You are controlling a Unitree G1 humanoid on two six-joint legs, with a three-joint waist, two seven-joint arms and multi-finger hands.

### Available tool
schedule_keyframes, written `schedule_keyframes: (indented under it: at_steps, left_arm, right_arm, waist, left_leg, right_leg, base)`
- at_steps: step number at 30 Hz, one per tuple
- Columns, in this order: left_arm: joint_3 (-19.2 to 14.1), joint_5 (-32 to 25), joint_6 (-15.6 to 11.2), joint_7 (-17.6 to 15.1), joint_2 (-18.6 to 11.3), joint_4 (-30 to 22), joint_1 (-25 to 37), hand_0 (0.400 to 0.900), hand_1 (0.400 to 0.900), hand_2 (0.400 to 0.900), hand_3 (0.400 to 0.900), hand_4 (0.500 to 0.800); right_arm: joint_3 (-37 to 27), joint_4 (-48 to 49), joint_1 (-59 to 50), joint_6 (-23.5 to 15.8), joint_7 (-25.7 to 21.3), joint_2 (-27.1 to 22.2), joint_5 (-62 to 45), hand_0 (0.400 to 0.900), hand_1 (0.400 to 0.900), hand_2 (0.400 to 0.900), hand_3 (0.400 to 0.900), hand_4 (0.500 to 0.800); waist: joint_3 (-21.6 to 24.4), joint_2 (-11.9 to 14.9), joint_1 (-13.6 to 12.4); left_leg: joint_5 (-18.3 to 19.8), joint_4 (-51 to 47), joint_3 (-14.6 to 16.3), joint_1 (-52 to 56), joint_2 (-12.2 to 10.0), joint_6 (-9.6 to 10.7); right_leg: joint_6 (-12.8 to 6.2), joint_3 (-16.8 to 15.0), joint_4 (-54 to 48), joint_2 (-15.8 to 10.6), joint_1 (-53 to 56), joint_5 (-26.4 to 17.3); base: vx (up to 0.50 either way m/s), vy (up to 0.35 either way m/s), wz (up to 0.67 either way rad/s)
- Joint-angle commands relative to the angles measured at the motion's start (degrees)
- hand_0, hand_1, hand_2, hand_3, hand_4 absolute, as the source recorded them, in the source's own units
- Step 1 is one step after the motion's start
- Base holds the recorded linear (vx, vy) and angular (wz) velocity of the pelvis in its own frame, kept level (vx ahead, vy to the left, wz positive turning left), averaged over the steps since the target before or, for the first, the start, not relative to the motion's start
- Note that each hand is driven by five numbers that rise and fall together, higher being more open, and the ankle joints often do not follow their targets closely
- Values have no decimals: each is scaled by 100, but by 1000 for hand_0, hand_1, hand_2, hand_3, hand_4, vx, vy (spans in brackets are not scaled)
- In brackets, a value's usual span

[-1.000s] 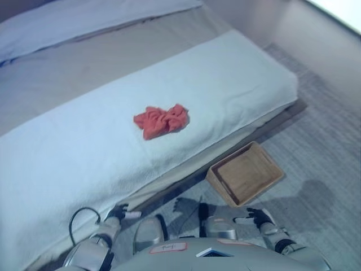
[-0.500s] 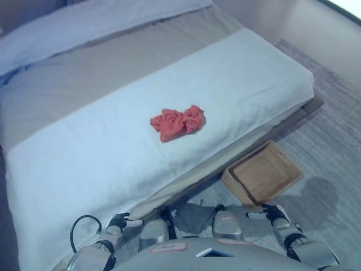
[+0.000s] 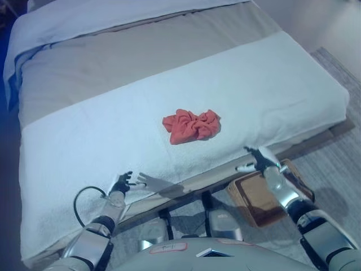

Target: Put the clothes on the bed into the basket.

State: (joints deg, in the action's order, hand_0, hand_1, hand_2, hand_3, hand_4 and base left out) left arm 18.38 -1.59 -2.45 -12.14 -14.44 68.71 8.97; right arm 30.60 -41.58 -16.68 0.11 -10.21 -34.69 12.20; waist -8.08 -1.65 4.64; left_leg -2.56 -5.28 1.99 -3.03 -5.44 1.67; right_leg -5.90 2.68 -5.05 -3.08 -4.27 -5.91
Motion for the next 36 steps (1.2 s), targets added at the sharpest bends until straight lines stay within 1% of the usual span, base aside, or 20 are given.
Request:
schedule_keyframes:
  at_steps: [1, 2, 3, 5, 6, 7, 9, 11, 15, 18, 21, 25, 28, 29, 30, 33, 36]
  left_arm:
    - [169, 383, 39, -235, -185, 356, -145, 900, 900, 900, 900, 800]
    - [204, 398, 123, -386, -84, 550, -199, 900, 900, 900, 900, 800]
    - [99, 335, 132, -242, -32, 685, -294, 900, 900, 900, 900, 800]
    - [99, 335, 132, -242, -32, 685, -294, 900, 900, 900, 900, 800]
    - [201, 345, 208, -409, 113, 853, -314, 900, 900, 900, 900, 800]
    - [134, 254, 193, -441, 134, 950, -346, 900, 900, 900, 900, 800]
    - [77, 97, 204, -408, 155, 1068, -395, 900, 900, 900, 900, 800]
    - [95, 6, 200, -413, 149, 1109, -413, 900, 900, 900, 900, 800]
    - [126, -187, 136, -385, 42, 1095, -487, 900, 900, 900, 900, 800]
    - [166, -382, 57, -353, -89, 1040, -472, 900, 900, 900, 900, 800]
    - [308, -399, -1, -292, -139, 919, -513, 900, 900, 900, 900, 800]
    - [400, -539, -77, -312, -228, 744, -308, 900, 900, 900, 900, 800]
    - [502, -528, -113, -259, -183, 618, -312, 900, 900, 900, 900, 800]
    - [534, -531, -113, -236, -172, 567, -316, 900, 900, 900, 900, 800]
    - [556, -554, -116, -235, -179, 516, -320, 900, 900, 900, 900, 800]
    - [552, -598, -131, -220, -169, 466, -294, 900, 900, 900, 900, 800]
    - [500, -638, -105, -247, -146, 531, -235, 900, 900, 900, 900, 800]
  right_arm:
    - [223, 280, -989, -313, -426, -104, 506, 900, 900, 900, 900, 800]
    - [256, 311, -1106, -370, -517, -28, 452, 900, 900, 900, 900, 800]
    - [319, 221, -1186, -301, -534, 18, 510, 900, 900, 900, 900, 800]
    - [319, 221, -1186, -301, -534, 18, 510, 900, 900, 900, 900, 800]
    - [560, 134, -1463, -282, -640, 178, 527, 900, 900, 900, 900, 800]
    - [745, -12, -1807, -258, -753, 241, 536, 900, 900, 900, 900, 800]
    - [942, -218, -2185, -208, -789, 391, 529, 900, 900, 900, 900, 800]
    - [1065, -619, -2489, -134, -859, 521, 490, 900, 900, 900, 900, 800]
    - [1307, -1291, -3114, -34, -907, 575, 432, 900, 900, 900, 900, 800]
    - [1497, -2021, -3674, 53, -880, 485, 463, 900, 900, 900, 900, 800]
    - [1568, -2578, -4002, 88, -840, 450, 502, 900, 900, 900, 900, 800]
    - [1561, -2918, -4234, 61, -910, 415, 454, 900, 900, 900, 900, 800]
    - [1540, -3056, -4246, 54, -877, 328, 470, 900, 900, 900, 900, 800]
    - [1531, -3137, -4240, 64, -892, 316, 493, 710, 710, 710, 710, 686]
    - [1504, -3161, -4250, 70, -910, 295, 489, 400, 400, 400, 400, 500]
    - [1494, -3063, -4119, 73, -905, 283, 495, 400, 400, 400, 400, 500]
    - [1307, -2898, -3842, 76, -932, 292, 373, 400, 400, 400, 400, 500]
  waist:
    - [-54, 205, -171]
    - [-71, 217, -177]
    - [-77, 208, -248]
    - [-77, 208, -248]
    - [-138, 207, -268]
    - [-180, 178, -339]
    - [-237, 116, -414]
    - [-293, 57, -492]
    - [-422, -94, -604]
    - [-562, -280, -732]
    - [-644, -423, -831]
    - [-760, -667, -939]
    - [-720, -740, -968]
    - [-724, -754, -977]
    - [-736, -770, -992]
    - [-729, -800, -932]
    - [-664, -807, -847]
  left_leg:
    - [150, 28, 34, 423, 321, 148]
    - [139, 28, 4, 378, 279, 179]
    - [130, 28, -25, 327, 249, 210]
    - [130, 28, -25, 327, 249, 210]
    - [95, 28, -35, 200, 182, 258]
    - [53, 28, -48, 64, 154, 292]
    - [2, 28, -18, -106, 128, 321]
    - [-68, 28, -31, -303, 117, 352]
    - [-152, 28, -72, -591, 111, 397]
    - [-255, 28, -149, -855, 124, 431]
    - [-306, 28, -162, -1014, 136, 450]
    - [-429, 28, -185, -1268, 172, 487]
    - [-458, 28, -142, -1396, 188, 537]
    - [-448, 28, -134, -1393, 197, 547]
    - [-456, 28, -132, -1383, 203, 557]
    - [-437, 28, -112, -1312, 215, 569]
    - [-340, 28, -63, -1172, 221, 545]
  right_leg:
    - [-7, -191, 185, -147, -399, 64]
    - [0, -108, 152, -137, -389, 80]
    - [14, -41, 111, -134, -389, 98]
    - [14, -41, 111, -134, -389, 98]
    - [35, 11, 72, -112, -465, 94]
    - [45, 31, 19, -102, -561, 72]
    - [40, 56, 5, -109, -718, 47]
    - [50, 58, 5, -111, -893, 31]
    - [77, 79, 104, -123, -1194, 53]
    - [114, 107, 262, -145, -1486, 95]
    - [131, 122, 355, -144, -1671, 140]
    - [158, 107, 559, -138, -2057, 150]
    - [146, 87, 506, -151, -2156, 122]
    - [140, 74, 481, -147, -2135, 123]
    - [133, 63, 456, -142, -2111, 113]
    - [131, 12, 423, -136, -2056, 120]
    - [128, -28, 437, -136, -1966, 168]
  base:
    - [134, -171, 38]
    - [121, -150, 35]
    - [64, -93, 17]
    - [37, -60, 9]
    - [81, -132, 12]
    - [100, -148, 14]
    - [53, -66, 7]
    - [20, -41, 13]
    - [32, -35, 13]
    - [23, -35, 24]
    - [44, -9, 3]
    - [7, 8, 4]
    - [64, -3, 5]
    - [75, 1, -11]
    - [71, 2, -12]
    - [73, 12, -12]
    - [61, 16, -9]
